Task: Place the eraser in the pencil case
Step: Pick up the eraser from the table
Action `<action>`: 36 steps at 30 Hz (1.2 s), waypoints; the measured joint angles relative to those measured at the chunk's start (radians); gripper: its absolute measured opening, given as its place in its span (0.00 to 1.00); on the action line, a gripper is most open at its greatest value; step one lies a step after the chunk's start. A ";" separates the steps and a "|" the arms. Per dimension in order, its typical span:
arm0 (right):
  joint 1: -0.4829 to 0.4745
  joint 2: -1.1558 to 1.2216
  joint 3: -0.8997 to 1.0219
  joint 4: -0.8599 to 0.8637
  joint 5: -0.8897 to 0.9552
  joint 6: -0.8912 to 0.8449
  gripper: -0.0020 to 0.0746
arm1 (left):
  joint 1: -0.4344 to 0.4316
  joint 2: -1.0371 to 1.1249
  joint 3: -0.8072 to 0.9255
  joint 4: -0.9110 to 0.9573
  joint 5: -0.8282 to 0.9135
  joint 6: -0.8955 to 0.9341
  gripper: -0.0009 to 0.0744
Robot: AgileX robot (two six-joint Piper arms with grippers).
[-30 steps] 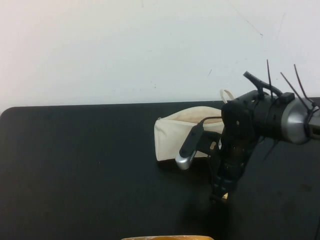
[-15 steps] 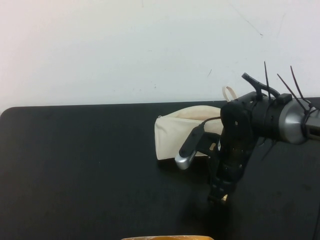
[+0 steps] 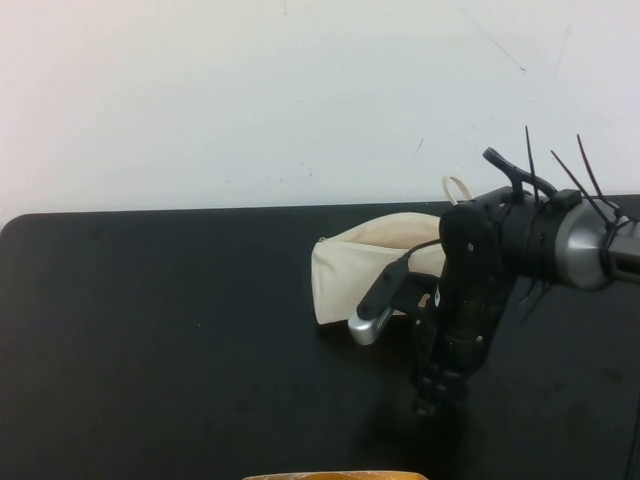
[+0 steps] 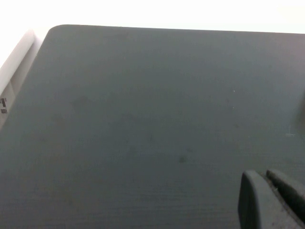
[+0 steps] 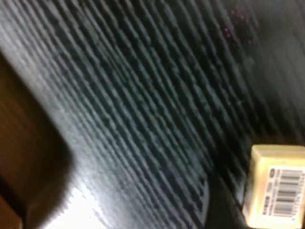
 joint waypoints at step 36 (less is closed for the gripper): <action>0.000 0.055 -0.278 0.031 0.307 0.027 0.30 | 0.000 0.000 0.000 0.000 0.000 0.000 0.01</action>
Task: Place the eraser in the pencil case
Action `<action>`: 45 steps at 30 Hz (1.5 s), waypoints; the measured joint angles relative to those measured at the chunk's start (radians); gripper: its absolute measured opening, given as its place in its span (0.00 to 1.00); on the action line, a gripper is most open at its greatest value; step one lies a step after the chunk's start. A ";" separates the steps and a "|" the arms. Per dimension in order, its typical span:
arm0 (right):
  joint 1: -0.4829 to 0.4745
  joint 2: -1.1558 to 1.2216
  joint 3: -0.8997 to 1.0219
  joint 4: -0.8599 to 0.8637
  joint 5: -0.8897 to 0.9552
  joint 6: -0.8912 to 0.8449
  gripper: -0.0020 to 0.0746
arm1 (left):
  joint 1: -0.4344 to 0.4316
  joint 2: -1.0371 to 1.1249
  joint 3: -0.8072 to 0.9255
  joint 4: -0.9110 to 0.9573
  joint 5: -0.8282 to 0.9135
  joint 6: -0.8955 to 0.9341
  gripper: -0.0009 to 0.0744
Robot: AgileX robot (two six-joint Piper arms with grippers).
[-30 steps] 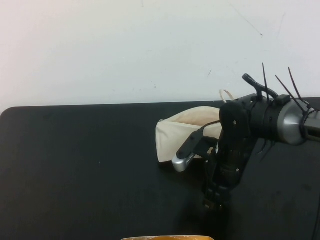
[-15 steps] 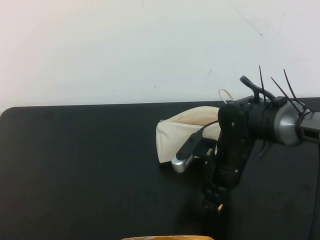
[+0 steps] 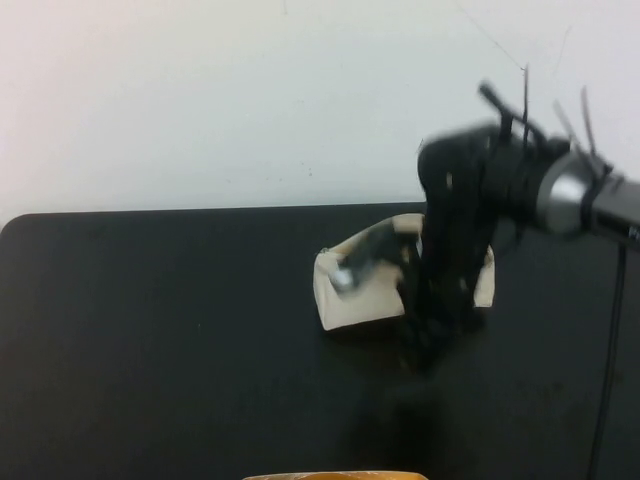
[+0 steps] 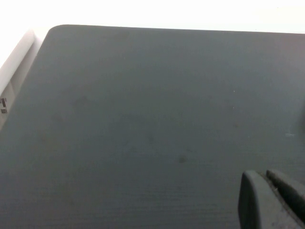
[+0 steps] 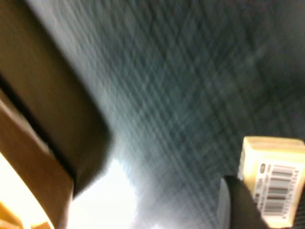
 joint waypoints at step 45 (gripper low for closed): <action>0.000 -0.322 -0.413 -0.302 0.021 0.190 0.27 | 0.000 0.000 0.000 0.000 0.000 0.000 0.01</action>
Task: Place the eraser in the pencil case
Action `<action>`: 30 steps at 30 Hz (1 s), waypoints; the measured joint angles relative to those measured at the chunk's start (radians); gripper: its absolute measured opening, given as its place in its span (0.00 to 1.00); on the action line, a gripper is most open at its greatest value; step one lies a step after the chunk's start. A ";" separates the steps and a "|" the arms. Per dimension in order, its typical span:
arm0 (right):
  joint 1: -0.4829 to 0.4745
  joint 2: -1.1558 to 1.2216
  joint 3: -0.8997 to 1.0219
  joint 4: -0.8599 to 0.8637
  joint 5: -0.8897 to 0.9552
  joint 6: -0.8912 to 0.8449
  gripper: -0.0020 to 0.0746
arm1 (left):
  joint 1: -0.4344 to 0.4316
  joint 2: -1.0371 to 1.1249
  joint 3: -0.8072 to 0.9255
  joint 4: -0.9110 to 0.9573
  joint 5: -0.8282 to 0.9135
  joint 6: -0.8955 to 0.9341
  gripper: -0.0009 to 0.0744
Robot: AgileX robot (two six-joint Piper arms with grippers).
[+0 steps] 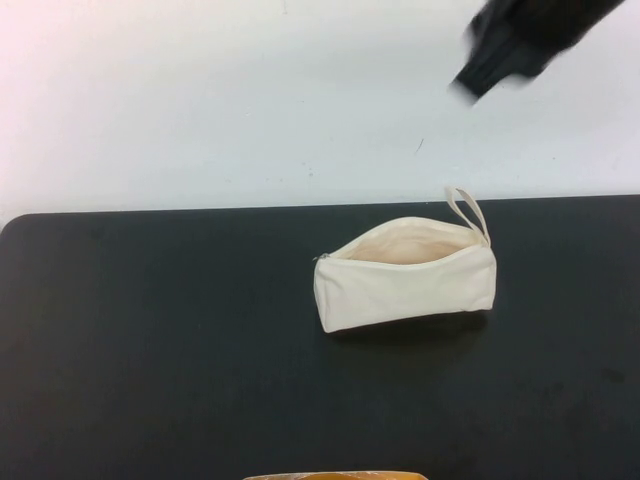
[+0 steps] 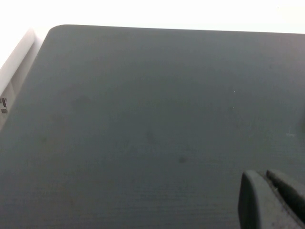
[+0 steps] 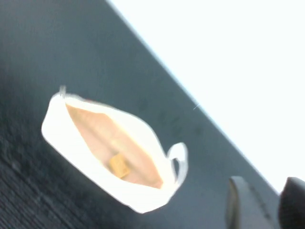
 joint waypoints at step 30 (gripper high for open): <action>0.000 -0.414 0.032 0.152 0.000 -0.063 0.03 | 0.000 0.000 0.000 0.000 0.000 0.000 0.01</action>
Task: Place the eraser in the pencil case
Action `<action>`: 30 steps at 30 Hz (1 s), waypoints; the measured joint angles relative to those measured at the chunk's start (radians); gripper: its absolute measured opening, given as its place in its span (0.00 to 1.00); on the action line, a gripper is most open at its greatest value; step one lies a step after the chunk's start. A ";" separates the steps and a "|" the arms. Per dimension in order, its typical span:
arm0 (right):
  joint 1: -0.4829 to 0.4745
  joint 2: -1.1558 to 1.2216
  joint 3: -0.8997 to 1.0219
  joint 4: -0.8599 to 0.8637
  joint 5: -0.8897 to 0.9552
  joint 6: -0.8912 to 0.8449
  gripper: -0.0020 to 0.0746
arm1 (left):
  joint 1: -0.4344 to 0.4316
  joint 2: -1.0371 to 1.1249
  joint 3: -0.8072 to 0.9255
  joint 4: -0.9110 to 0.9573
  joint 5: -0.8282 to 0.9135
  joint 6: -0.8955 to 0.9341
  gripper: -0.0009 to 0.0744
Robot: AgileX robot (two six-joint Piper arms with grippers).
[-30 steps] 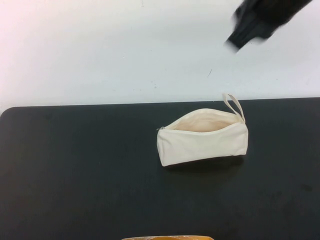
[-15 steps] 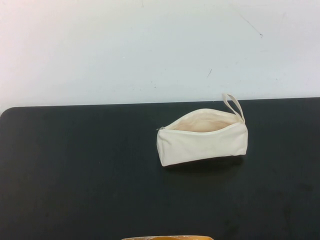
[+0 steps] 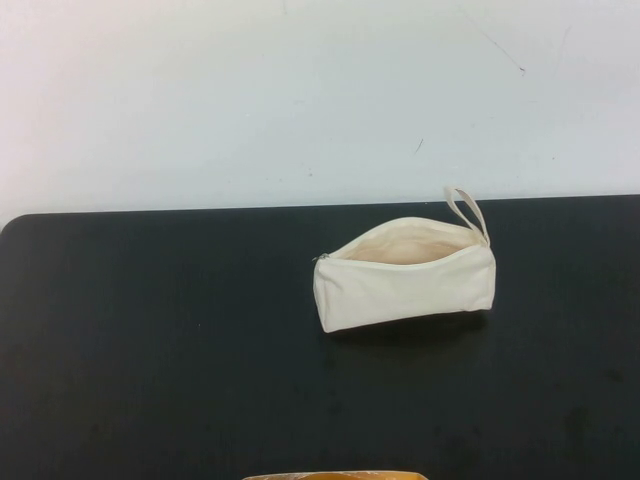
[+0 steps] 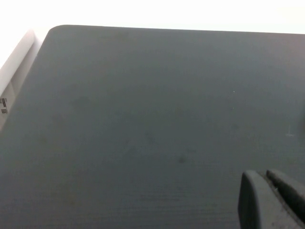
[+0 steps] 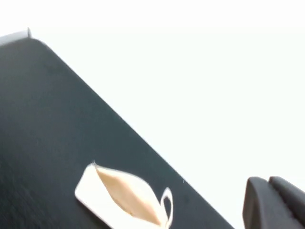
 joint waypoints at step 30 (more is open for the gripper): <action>-0.658 -1.385 2.111 0.236 -1.192 -0.013 0.02 | 0.000 0.000 0.000 0.000 0.000 0.000 0.01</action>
